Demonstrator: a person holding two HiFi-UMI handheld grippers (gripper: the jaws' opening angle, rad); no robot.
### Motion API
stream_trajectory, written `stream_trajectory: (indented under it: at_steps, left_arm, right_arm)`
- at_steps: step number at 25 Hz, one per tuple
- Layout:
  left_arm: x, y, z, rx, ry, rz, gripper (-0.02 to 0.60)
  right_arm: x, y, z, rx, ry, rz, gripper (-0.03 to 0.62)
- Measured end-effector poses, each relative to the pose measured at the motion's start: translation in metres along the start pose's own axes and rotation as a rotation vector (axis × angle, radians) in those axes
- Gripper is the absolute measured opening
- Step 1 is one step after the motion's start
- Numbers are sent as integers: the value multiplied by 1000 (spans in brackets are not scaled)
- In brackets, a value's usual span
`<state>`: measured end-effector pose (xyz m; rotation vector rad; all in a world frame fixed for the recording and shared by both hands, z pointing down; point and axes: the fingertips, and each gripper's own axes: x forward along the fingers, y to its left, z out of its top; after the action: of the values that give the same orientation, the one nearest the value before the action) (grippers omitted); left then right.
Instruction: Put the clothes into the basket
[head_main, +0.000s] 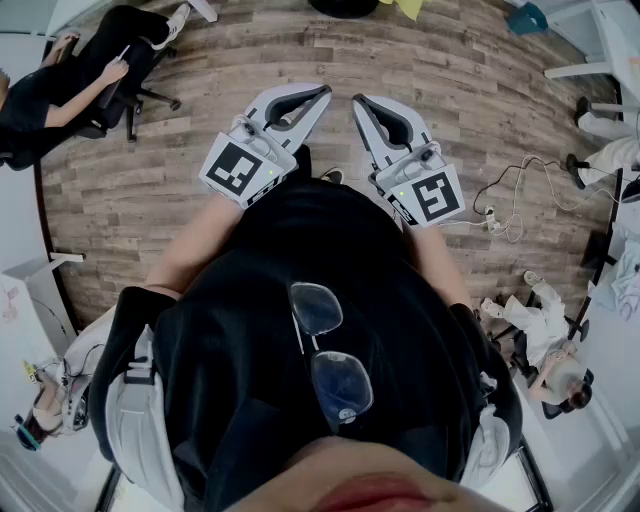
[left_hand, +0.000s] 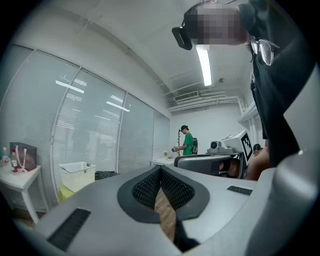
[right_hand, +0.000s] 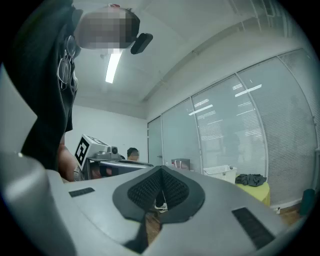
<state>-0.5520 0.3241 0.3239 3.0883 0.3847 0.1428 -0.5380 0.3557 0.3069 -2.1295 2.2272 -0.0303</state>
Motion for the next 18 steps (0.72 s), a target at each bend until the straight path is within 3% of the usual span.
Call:
stream_trajectory:
  at_steps: [18]
  left_arm:
    - [24, 15, -4, 5, 29, -17, 11]
  right_arm:
    - [0, -38, -4, 42, 32, -54, 25]
